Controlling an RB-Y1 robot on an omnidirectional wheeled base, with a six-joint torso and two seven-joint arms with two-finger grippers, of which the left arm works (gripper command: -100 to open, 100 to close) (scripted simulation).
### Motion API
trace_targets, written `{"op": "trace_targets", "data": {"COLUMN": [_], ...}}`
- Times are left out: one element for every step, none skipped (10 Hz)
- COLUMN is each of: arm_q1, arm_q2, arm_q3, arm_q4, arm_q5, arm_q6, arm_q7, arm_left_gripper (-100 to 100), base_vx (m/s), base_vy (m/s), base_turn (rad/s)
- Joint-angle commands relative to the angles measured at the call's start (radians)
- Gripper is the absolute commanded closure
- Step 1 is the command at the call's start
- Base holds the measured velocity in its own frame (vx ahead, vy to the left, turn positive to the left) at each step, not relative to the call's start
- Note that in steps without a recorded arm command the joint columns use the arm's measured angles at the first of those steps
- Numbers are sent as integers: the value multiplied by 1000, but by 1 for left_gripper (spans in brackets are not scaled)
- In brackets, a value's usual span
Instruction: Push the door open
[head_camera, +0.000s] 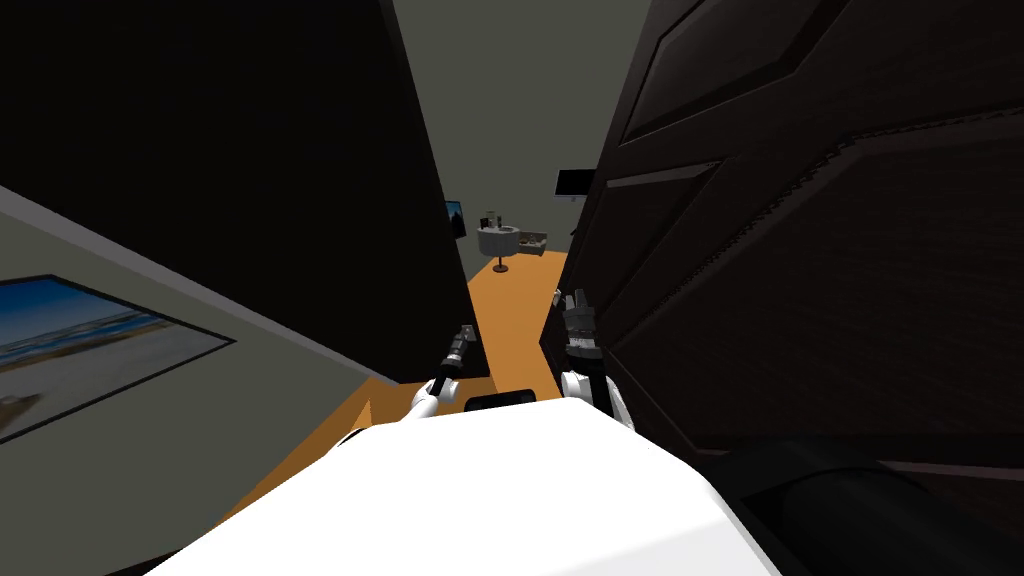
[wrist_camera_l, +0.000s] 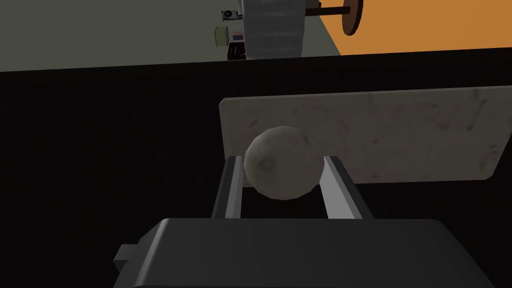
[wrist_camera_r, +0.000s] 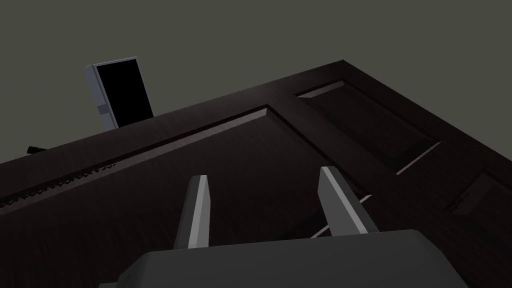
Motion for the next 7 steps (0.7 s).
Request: {"op": "trace_targets", "data": {"arm_q1": [9, 7, 31, 31, 32, 32, 33], "arm_q2": [14, 15, 4, 3, 1, -2, -8], "arm_q3": [22, 26, 15, 15, 16, 16, 17], "arm_q4": [-20, -18, -63, -64, -65, -66, -68], "arm_q5": [25, 31, 22, 23, 24, 25, 27], "arm_q6": [13, 12, 45, 46, 47, 48, 50], "arm_q7": [-26, -32, -25, -25, -25, -24, -24], "arm_left_gripper": [100, 100, -100, -100, -100, -100, -100], "base_vx": [109, 182, -46, -223, -235, -239, -242], "base_vy": [10, 3, -43, -20, -32, -75, -92], "base_turn": [136, 136, 74, 35, 22, 44, 56]}}
